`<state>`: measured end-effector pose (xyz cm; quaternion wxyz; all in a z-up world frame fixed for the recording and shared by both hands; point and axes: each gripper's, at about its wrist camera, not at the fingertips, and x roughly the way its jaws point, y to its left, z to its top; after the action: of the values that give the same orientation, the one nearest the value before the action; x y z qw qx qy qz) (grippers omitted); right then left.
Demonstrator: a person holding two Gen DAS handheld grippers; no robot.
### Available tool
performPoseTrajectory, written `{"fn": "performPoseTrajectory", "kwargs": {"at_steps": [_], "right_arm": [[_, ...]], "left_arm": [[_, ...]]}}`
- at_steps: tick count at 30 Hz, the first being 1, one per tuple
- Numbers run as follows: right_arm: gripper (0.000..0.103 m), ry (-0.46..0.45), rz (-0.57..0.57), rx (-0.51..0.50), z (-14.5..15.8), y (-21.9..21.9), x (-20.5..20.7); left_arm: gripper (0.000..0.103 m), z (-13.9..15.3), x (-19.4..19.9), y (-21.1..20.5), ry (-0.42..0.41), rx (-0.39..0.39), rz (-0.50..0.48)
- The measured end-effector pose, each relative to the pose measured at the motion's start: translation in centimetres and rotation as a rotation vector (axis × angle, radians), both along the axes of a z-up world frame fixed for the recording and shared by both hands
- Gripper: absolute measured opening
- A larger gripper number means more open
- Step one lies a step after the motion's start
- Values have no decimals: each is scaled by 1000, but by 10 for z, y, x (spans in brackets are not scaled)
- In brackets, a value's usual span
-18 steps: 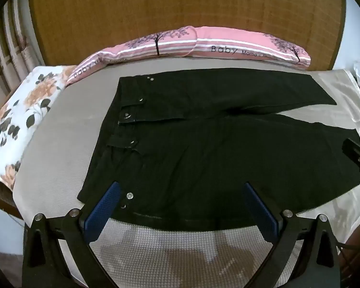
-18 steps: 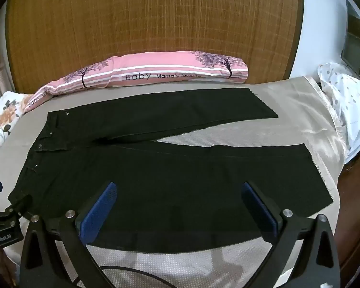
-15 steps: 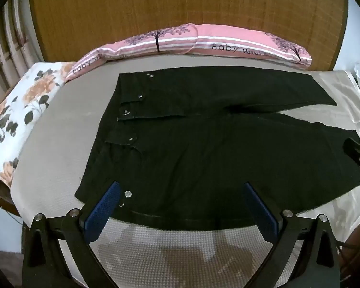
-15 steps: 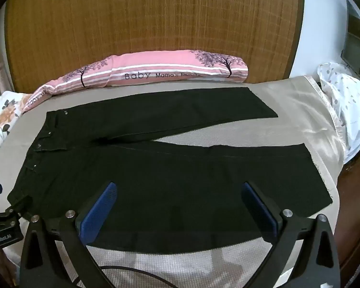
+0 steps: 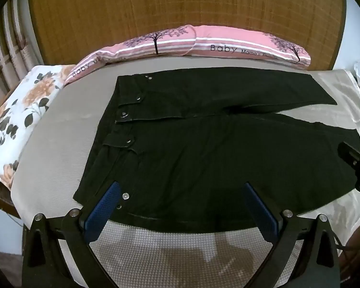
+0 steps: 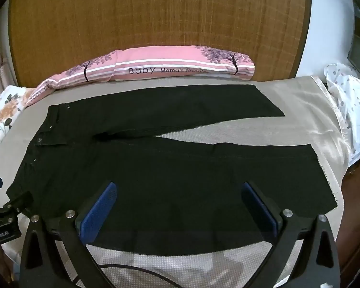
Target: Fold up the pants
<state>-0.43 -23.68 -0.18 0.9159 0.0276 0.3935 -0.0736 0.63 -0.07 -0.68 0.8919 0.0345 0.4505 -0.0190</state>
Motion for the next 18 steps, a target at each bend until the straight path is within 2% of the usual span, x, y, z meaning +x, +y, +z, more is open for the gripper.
{"fn": "performPoseTrajectory", "kwargs": {"at_steps": [10,11,18], "right_arm": [[102,20,-3,3,-7,-2,-1],[102,22,-4,3,-7,-3,-1],[102,-7,-16,-12,-3,-7,-4]], "left_arm": [[101,-2,2,5,10,9,28],[101,-5,-7,3,4,10,27],[101,-5,-8,6,3,11,41]]}}
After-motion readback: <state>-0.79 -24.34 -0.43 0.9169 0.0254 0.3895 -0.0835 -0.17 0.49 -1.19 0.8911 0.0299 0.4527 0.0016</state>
